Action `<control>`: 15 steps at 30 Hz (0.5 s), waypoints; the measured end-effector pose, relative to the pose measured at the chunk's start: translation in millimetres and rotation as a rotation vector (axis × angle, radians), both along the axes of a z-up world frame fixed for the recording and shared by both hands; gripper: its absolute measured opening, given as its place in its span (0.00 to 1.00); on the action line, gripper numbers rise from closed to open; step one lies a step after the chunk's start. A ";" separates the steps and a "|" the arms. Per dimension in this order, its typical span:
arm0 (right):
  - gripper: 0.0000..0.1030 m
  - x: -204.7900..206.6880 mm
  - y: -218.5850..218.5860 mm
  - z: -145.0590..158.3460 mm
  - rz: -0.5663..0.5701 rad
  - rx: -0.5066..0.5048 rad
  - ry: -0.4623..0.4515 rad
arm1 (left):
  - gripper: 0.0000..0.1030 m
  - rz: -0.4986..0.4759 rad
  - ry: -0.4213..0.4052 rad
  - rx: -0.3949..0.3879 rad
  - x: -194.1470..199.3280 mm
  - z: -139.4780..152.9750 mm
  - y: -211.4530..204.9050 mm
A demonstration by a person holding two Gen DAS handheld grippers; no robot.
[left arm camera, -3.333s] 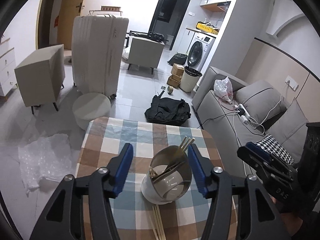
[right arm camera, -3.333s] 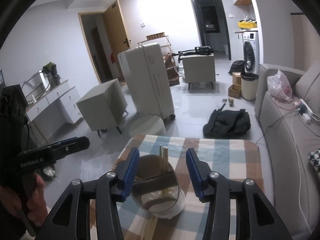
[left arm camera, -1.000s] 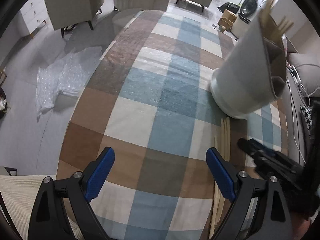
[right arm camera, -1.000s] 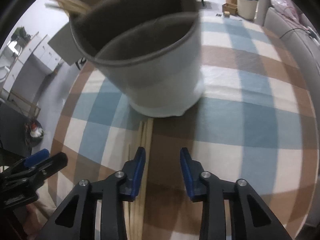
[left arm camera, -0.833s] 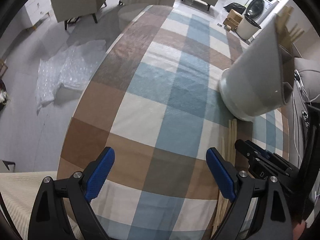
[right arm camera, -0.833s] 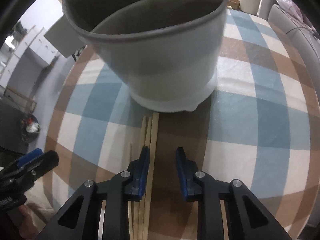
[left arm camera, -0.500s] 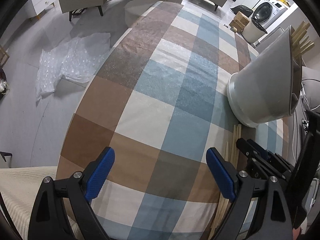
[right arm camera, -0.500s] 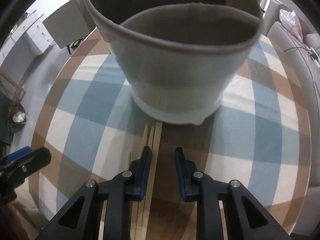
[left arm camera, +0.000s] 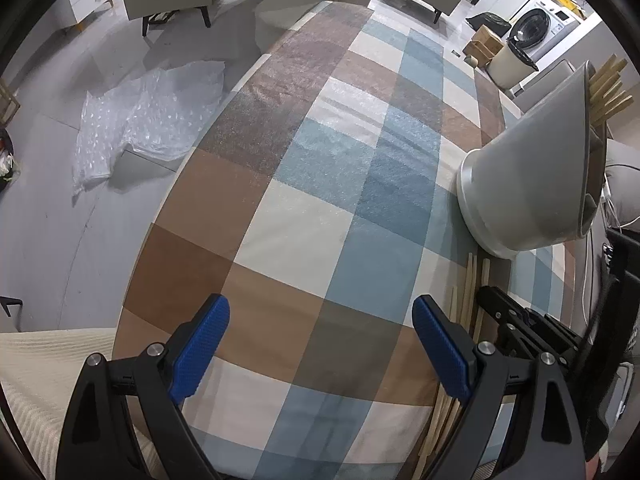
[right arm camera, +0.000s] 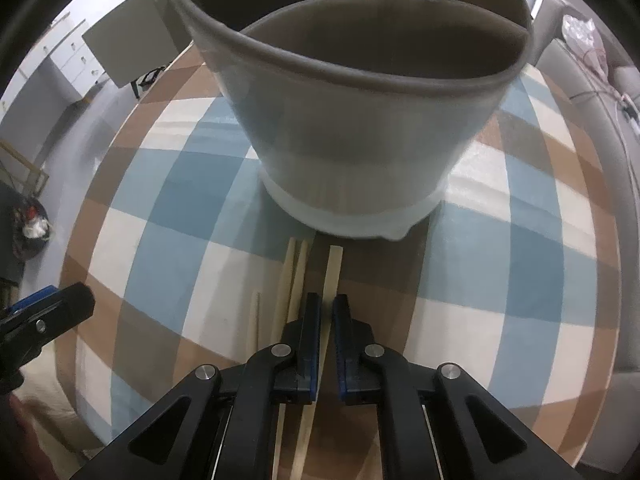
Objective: Organize utensils
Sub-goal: 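Lower both tools toward the remaining chopstick bundle beside the holder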
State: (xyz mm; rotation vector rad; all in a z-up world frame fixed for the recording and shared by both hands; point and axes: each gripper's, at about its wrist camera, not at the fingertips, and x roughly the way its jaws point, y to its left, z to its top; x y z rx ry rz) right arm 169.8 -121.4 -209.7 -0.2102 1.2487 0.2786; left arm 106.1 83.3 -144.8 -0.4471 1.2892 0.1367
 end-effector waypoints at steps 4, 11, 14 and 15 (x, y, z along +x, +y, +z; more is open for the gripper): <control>0.08 3.9 10.3 -0.6 0.035 -0.034 -0.020 | 0.87 0.011 0.004 0.001 0.1 -1.1 3.8; 0.05 -3.2 4.4 1.7 0.071 -0.005 0.020 | 0.87 0.003 0.004 -0.012 1.3 -0.2 2.2; 0.06 -16.3 -5.4 2.4 0.086 -0.012 0.032 | 0.87 0.002 0.001 -0.018 1.4 0.1 2.5; 0.07 -16.9 -6.4 3.3 0.082 -0.013 0.036 | 0.87 0.002 0.003 -0.020 1.6 -0.5 2.5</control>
